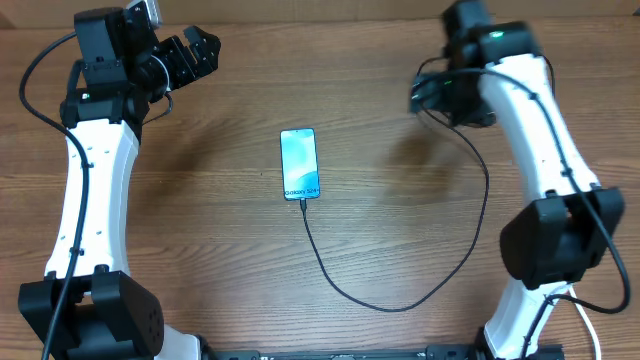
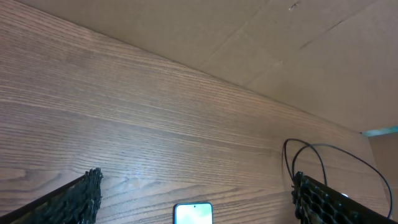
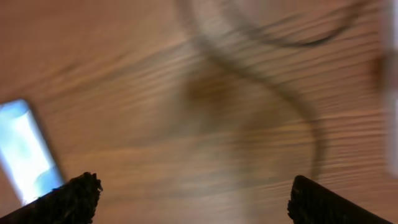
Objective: Plug charger to phone and switch on socket
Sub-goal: 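Move the right gripper up and over to the power strip switch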
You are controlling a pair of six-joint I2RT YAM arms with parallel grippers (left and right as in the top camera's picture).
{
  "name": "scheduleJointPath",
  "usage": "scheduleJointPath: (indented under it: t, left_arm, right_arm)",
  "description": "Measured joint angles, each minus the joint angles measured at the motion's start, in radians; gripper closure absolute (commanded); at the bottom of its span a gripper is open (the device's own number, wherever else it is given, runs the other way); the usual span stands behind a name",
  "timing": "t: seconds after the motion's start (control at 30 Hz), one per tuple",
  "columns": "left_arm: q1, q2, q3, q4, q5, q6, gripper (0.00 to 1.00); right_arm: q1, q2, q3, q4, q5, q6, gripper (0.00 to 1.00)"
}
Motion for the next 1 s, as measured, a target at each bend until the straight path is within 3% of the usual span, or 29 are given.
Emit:
scheduleJointPath:
  t: [0.3,0.67,1.0]
  left_arm:
    - [0.000,0.000,0.000,0.000,0.000,0.000,0.00]
    - [0.000,0.000,0.000,0.000,0.000,0.000,0.00]
    - [0.000,0.000,0.000,0.000,0.000,0.000,0.01]
  right_arm:
    - [-0.309,-0.003,0.002,-0.043,0.060,0.055,0.00]
    - [-0.538,-0.003,0.002,-0.056,0.065,0.095,0.00]
    - [-0.630,-0.003,-0.211,0.174,0.036,0.117,0.00]
